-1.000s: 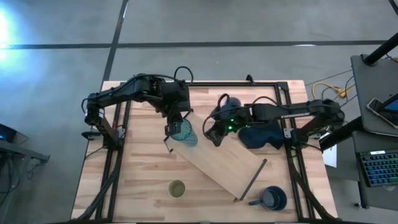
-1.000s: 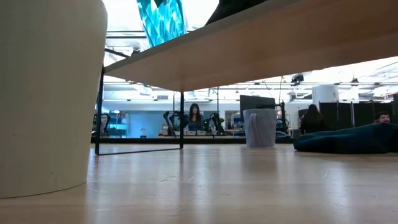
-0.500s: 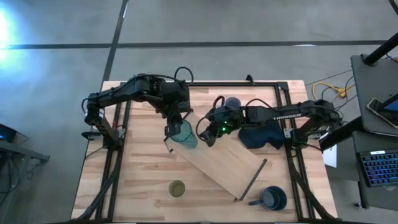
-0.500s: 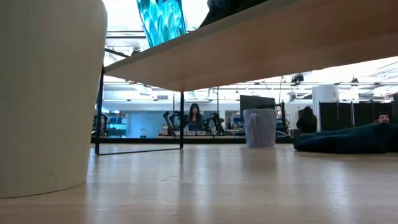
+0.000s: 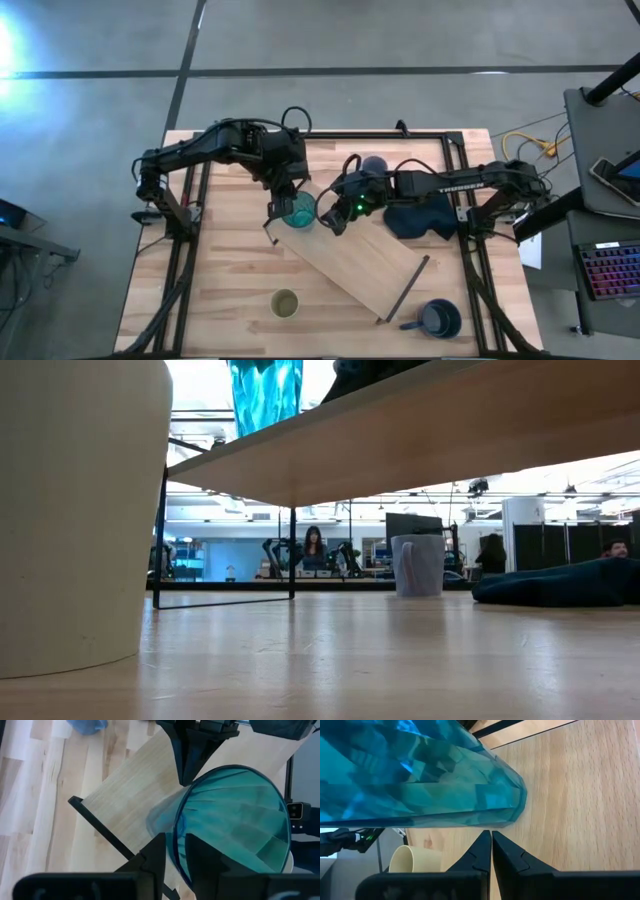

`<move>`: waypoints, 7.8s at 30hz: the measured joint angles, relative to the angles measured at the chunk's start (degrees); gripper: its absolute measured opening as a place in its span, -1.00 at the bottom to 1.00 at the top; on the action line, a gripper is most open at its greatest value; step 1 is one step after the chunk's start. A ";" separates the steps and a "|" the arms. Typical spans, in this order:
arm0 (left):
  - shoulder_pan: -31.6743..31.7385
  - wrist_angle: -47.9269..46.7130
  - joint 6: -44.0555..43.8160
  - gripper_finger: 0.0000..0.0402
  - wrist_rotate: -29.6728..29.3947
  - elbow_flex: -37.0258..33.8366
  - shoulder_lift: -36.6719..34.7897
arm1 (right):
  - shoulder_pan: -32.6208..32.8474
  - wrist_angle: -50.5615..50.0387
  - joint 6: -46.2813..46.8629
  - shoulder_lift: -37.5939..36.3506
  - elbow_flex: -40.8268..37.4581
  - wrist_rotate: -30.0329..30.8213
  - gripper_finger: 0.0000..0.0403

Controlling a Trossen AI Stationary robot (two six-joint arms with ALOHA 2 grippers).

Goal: Stack small to large cups/mugs on shelf
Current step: Put the blue transparent cup on the shelf, then put the light brown cup on the shelf

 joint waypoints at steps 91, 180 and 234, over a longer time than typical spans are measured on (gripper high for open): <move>-37.27 21.83 -73.78 -0.23 -8.06 -32.89 -0.52 | -23.17 -38.59 -26.81 -26.70 -0.02 3.70 -0.12; -22.10 11.56 -64.12 -1.00 -20.48 -5.86 1.97 | 10.22 -17.45 -11.23 -13.77 -0.04 -4.89 -0.96; -21.54 16.83 -63.58 -0.62 -18.96 -5.87 2.03 | 10.60 -14.55 -11.59 -10.33 -1.90 -5.39 -0.96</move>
